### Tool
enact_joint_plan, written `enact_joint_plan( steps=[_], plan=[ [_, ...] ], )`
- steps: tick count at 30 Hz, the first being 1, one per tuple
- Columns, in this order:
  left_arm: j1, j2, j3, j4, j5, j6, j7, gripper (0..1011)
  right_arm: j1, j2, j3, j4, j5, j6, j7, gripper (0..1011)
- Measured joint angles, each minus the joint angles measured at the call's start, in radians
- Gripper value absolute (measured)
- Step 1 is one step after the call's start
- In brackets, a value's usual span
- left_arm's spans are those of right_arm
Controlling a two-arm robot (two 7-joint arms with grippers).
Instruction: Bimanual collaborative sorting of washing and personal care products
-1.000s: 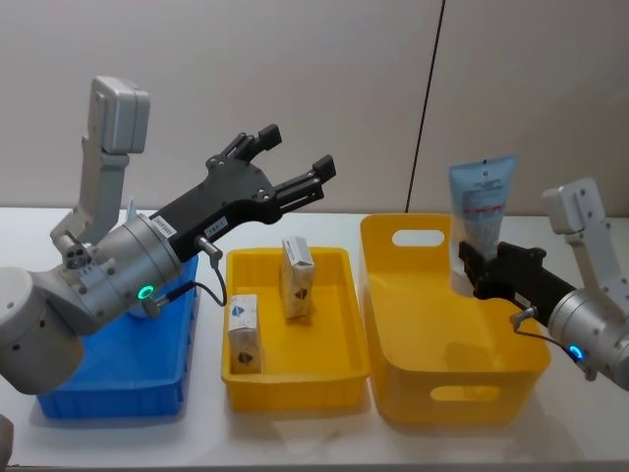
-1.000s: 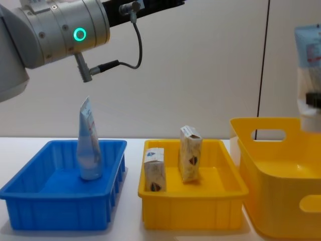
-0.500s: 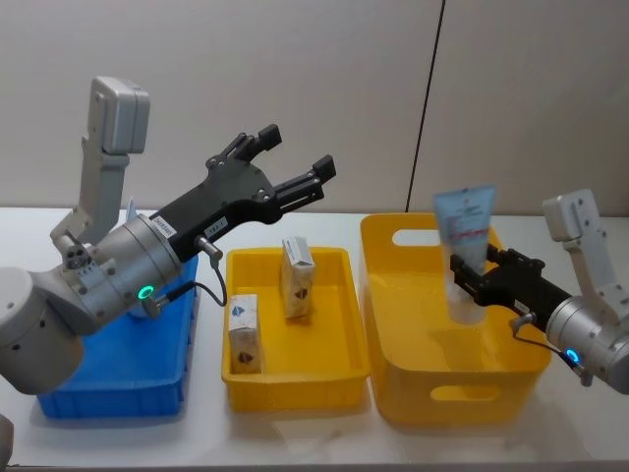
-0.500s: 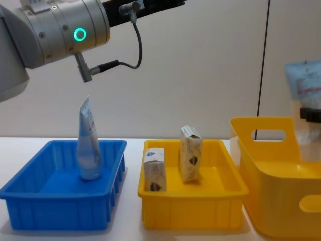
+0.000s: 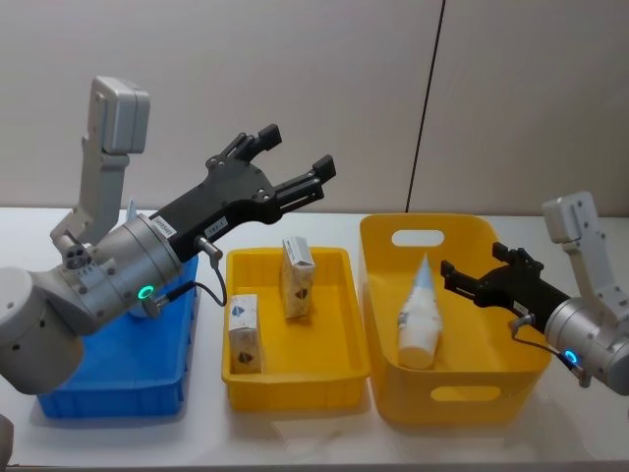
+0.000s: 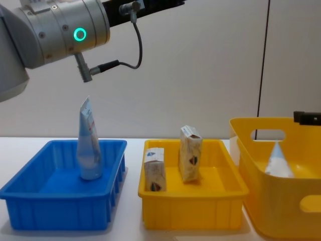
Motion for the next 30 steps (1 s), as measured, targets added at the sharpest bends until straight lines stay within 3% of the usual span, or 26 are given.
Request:
enact_joint_plan(
  steps=[18, 30],
  plan=[
    [0.000, 0.000, 0.000, 0.000, 0.000, 0.000, 0.000, 1001, 0.000, -0.003, 0.003, 0.002, -0.003, -0.002, 0.004, 1003],
    [0.000, 0.000, 0.000, 0.000, 0.000, 0.000, 0.000, 1001, -0.008, -0.011, -0.003, -0.062, -0.015, 0.005, 0.003, 1002]
  ],
)
